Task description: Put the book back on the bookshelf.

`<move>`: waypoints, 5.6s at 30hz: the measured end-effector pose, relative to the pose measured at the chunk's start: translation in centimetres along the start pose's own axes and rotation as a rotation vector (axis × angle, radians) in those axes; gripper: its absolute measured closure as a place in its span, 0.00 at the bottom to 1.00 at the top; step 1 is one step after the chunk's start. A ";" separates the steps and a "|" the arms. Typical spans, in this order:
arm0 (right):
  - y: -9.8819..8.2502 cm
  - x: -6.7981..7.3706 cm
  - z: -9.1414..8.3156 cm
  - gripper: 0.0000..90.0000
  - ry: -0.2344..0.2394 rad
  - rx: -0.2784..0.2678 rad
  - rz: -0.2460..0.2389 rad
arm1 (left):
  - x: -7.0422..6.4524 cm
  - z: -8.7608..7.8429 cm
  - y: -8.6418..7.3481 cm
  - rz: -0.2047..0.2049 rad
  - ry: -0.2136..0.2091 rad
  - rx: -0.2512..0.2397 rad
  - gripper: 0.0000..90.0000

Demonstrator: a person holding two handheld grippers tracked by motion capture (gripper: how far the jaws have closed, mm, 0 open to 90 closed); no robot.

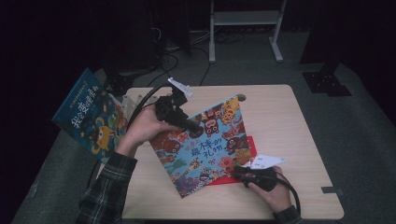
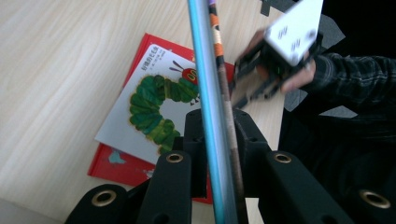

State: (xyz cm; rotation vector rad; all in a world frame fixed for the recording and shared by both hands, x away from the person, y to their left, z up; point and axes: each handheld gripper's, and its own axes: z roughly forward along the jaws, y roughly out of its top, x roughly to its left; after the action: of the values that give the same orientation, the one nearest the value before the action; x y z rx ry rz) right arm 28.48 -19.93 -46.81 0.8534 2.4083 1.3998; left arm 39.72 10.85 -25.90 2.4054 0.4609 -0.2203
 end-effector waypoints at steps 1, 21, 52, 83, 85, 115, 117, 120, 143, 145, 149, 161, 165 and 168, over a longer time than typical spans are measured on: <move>-0.1 -0.5 -0.7 0.73 -0.020 -0.015 0.015 | -0.1 0.0 0.1 -0.003 0.002 0.006 0.88; -3.5 -7.9 -5.4 0.41 -0.424 0.048 0.216 | -3.5 -0.6 2.1 0.059 0.067 0.123 0.90; -3.9 -8.7 -4.4 0.25 -0.487 0.144 0.260 | -3.9 -7.0 -0.5 -0.056 0.195 0.080 0.90; -3.9 -8.7 -4.4 0.25 -0.485 0.145 0.266 | -4.1 -14.5 -9.6 -0.243 0.278 0.011 0.90; -3.9 -8.7 -4.4 0.25 -0.486 0.143 0.266 | -4.1 -15.0 -10.2 -0.259 0.286 0.010 0.90; -3.9 -8.7 -4.4 0.25 -0.485 0.144 0.264 | -2.7 -20.1 -19.1 -0.573 0.522 -0.021 0.90; -3.9 -8.7 -4.4 0.25 -0.485 0.144 0.264 | -2.4 -20.1 -19.3 -0.594 0.542 -0.023 0.90; -3.9 -8.7 -4.4 0.25 -0.485 0.144 0.263 | -2.0 -19.9 -19.4 -0.618 0.566 -0.024 0.90; -3.9 -8.7 -4.4 0.25 -0.485 0.145 0.266 | 0.8 -18.4 -17.8 -0.736 0.691 -0.037 0.90; -3.9 -8.7 -4.4 0.25 -0.485 0.145 0.266 | 0.9 -18.3 -17.6 -0.739 0.694 -0.043 0.90; -3.9 -8.7 -4.4 0.25 -0.485 0.145 0.267 | 1.3 -18.0 -16.9 -0.743 0.704 -0.048 0.90; -3.9 -8.7 -4.4 0.25 -0.485 0.145 0.265 | 3.6 -16.7 -14.9 -0.768 0.734 -0.020 0.90; -3.9 -8.7 -4.4 0.25 -0.485 0.145 0.265 | 4.4 -16.4 -14.3 -0.785 0.747 -0.018 0.90; -3.9 -8.7 -4.4 0.25 -0.485 0.145 0.266 | 4.8 -16.2 -13.9 -0.783 0.759 -0.021 0.90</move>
State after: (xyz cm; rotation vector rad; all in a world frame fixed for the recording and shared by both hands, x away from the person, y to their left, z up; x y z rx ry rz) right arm 32.02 -29.64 -48.65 1.4066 2.0906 0.9516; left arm 39.39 32.54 -23.07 2.0952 1.7216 0.3853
